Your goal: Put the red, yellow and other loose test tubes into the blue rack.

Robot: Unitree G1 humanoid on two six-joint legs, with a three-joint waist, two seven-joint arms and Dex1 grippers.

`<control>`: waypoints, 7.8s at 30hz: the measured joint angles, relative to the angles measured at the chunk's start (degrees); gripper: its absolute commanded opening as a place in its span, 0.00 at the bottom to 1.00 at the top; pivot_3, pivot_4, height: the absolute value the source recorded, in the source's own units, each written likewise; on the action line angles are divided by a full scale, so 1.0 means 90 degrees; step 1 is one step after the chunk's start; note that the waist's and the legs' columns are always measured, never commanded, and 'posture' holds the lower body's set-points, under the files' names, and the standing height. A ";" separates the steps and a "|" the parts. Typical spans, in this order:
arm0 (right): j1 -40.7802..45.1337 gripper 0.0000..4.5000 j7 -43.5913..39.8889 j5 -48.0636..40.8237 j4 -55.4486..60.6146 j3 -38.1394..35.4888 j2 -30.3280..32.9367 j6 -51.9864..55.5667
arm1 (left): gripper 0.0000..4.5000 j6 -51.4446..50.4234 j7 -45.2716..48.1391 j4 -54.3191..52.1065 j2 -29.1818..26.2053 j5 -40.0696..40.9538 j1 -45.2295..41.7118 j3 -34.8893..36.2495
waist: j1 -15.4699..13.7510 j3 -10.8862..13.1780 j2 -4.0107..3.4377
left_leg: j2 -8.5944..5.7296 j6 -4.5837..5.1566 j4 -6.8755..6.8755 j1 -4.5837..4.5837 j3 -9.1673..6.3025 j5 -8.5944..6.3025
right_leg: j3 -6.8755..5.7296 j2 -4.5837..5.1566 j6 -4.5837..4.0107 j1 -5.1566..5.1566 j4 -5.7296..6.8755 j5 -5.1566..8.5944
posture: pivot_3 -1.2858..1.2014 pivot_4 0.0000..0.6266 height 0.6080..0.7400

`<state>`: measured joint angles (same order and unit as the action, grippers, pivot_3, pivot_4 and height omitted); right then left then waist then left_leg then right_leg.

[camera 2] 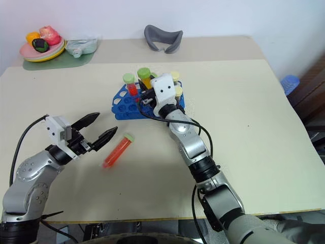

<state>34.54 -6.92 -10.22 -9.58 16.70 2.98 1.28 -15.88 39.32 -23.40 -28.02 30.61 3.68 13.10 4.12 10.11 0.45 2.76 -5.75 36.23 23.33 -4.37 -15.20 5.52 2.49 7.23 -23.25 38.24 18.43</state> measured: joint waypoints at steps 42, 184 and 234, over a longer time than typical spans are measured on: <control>0.0095 0.99 -0.1862 -0.0171 0.2250 -0.0739 0.0519 0.0654 | 1.00 -0.1755 -0.0611 -0.0656 -0.1064 0.0592 -0.0086 0.0406 | -0.0011 0.0000 0.0000 | -0.0001 -0.0003 0.0003 -0.0006 -0.0005 0.0002 | -0.0001 0.0002 0.0000 0.0008 0.0010 0.0000 | 0.52 0.24 1.00; -0.3284 1.00 -0.3625 -0.0997 0.4286 -0.1265 0.3435 0.2449 | 0.18 0.4353 -0.2426 0.4841 0.2664 -0.2363 -0.3273 -0.1612 | -0.0190 -0.0002 0.0009 | -0.0014 0.0033 0.0092 -0.0020 -0.0018 -0.0021 | -0.0016 0.0005 0.0008 0.0086 -0.0011 0.0000 | 0.52 0.24 1.00; -0.3592 1.00 -0.4507 -0.1259 0.2778 -0.3406 0.4510 0.2036 | 0.99 0.0810 -0.0257 0.0624 -0.0714 -0.0321 0.1180 0.1267 | -0.0176 -0.0002 0.0008 | -0.0007 0.0059 0.0076 -0.0064 -0.0010 -0.0036 | -0.0009 0.0002 0.0005 0.0122 -0.0017 0.0003 | 0.52 0.24 1.00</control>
